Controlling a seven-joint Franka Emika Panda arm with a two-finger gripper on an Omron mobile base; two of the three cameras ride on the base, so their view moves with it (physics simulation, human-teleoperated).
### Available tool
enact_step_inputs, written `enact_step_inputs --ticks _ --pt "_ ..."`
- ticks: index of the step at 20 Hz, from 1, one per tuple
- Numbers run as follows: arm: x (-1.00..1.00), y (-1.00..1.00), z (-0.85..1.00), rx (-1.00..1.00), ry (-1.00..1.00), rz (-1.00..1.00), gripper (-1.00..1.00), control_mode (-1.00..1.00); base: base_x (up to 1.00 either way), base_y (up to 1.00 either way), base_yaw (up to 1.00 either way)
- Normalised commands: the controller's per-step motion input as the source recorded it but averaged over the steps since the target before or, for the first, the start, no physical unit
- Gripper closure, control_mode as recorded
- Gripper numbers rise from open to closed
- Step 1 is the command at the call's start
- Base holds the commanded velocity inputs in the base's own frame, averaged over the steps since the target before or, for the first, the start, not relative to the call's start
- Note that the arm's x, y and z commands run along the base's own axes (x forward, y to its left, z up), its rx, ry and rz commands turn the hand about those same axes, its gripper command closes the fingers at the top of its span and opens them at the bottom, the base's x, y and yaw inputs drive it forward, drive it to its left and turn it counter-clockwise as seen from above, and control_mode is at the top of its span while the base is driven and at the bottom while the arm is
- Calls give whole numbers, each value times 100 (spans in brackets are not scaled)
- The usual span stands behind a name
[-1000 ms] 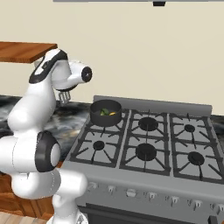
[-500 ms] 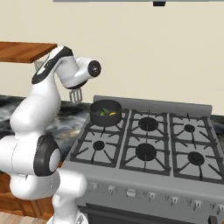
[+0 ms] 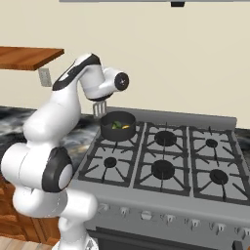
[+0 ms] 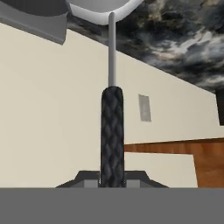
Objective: Put the lemon and broccoli in the pot. Retrieve the spatula and lightly stir the vegetables in the pot.
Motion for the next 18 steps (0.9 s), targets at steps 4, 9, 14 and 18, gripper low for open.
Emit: enact_step_inputs --ticks 4,9,14,18 --pt "40 -33 -39 0 0 -11 100 -100 0 0 0" --pt "36 -32 -54 0 0 -9 100 -100 0 0 0" --pt "29 -30 -52 0 0 -9 100 -100 0 0 0" --pt "28 -23 -48 0 0 -6 100 -100 0 0 0"
